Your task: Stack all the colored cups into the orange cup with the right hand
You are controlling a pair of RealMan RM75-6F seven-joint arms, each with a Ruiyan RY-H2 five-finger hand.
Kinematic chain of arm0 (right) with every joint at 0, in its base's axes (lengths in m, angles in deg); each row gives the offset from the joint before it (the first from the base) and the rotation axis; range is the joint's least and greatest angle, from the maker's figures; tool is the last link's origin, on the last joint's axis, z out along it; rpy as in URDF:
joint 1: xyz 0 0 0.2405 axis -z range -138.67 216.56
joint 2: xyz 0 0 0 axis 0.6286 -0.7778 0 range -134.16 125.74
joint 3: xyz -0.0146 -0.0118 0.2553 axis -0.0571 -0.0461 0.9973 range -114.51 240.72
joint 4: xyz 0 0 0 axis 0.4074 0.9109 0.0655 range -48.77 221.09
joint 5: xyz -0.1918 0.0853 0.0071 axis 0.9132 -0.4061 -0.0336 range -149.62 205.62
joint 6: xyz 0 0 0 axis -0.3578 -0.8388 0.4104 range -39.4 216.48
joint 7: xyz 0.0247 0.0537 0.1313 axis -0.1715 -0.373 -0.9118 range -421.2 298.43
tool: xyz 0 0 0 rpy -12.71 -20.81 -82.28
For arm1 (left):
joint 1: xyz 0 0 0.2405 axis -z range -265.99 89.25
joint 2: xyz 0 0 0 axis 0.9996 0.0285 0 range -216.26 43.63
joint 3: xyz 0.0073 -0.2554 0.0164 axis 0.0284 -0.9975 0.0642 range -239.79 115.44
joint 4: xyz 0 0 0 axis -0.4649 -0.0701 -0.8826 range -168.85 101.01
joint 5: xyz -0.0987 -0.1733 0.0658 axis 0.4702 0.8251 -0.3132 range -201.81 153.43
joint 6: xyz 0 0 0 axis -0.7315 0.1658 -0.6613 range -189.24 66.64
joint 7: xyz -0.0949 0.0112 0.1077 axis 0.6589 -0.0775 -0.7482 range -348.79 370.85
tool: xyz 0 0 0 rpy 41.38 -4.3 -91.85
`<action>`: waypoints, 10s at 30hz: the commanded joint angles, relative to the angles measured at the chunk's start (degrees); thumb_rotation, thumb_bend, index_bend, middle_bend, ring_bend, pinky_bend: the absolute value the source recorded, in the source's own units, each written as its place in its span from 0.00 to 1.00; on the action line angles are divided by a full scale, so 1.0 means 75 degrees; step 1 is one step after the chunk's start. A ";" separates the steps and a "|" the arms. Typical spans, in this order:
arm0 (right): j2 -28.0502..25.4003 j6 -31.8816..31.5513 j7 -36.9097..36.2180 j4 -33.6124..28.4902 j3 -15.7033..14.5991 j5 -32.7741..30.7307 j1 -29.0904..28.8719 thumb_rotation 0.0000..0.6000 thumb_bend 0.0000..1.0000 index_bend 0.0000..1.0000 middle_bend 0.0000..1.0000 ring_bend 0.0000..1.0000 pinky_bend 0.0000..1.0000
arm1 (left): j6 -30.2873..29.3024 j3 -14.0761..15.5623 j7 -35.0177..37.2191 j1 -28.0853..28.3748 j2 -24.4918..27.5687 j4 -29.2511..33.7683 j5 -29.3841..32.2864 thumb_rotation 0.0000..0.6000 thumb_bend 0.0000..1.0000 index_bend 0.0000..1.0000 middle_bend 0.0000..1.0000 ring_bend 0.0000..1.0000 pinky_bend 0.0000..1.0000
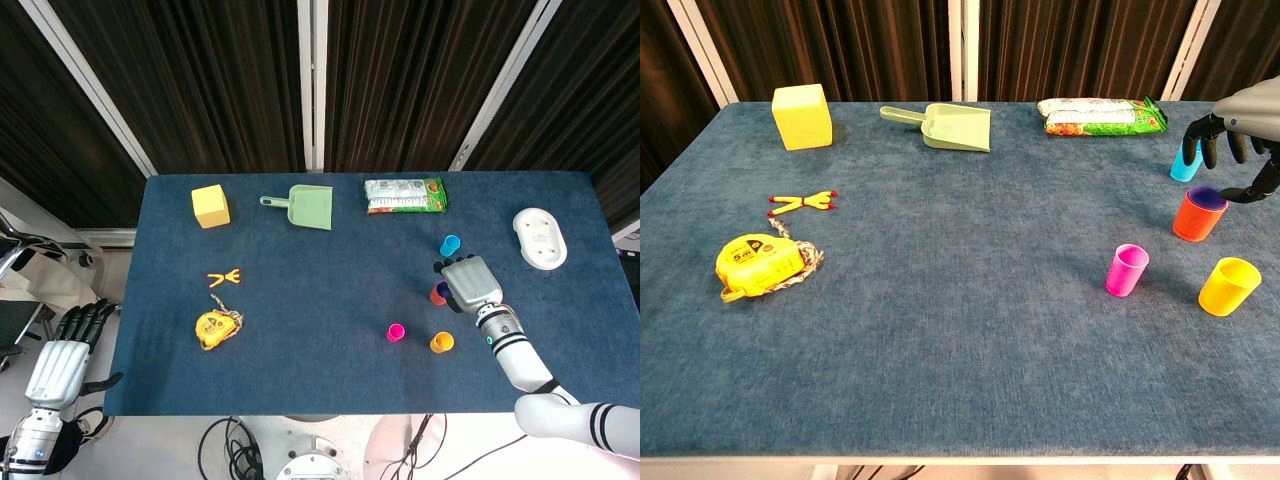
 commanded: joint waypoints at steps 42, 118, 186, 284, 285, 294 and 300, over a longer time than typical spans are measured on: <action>-0.1733 -0.0321 -0.0724 -0.1827 -0.1149 0.2852 0.1628 1.00 0.21 0.27 0.31 0.37 0.36 | -0.0031 0.0086 -0.0319 -0.0062 0.0035 0.0222 -0.0086 1.00 0.02 0.02 0.00 0.00 0.00; 0.0341 -0.0140 -0.0283 0.0352 0.0573 0.0844 0.0974 1.00 0.26 0.40 0.41 0.46 0.49 | 0.0234 0.0136 0.0155 0.0018 -0.0063 -0.0191 -0.0056 1.00 0.02 0.02 0.00 0.00 0.00; 0.2412 0.0645 -0.0059 0.4199 0.1175 -0.0879 -0.0621 1.00 0.29 0.54 0.51 0.52 0.63 | 0.0401 0.0214 0.0065 0.0110 0.0036 -0.0091 -0.0033 1.00 0.02 0.02 0.00 0.00 0.00; 0.0773 0.0031 0.1347 -0.1464 -0.0592 0.0085 -0.0719 1.00 0.07 0.35 0.41 0.43 0.54 | 0.0204 0.0296 0.0424 -0.0036 0.0052 -0.0300 -0.0125 1.00 0.02 0.02 0.00 0.00 0.00; 0.0835 0.0015 0.1408 -0.1416 -0.0606 0.0030 -0.0736 1.00 0.07 0.35 0.41 0.43 0.54 | 0.0209 0.0297 0.0439 -0.0036 0.0055 -0.0306 -0.0120 1.00 0.02 0.02 0.00 0.00 0.00; 0.1259 -0.0235 0.1727 -0.1120 -0.0673 -0.0356 -0.0803 1.00 0.11 0.36 0.42 0.45 0.58 | 0.0210 0.0284 0.0541 -0.0025 0.0062 -0.0365 -0.0134 1.00 0.02 0.02 0.00 0.00 0.00; 0.1380 -0.0364 0.1802 -0.1075 -0.0713 -0.0323 -0.0814 1.00 0.15 0.42 0.44 0.49 0.63 | 0.0206 0.0287 0.0560 -0.0032 0.0068 -0.0374 -0.0135 1.00 0.02 0.02 0.00 0.00 0.00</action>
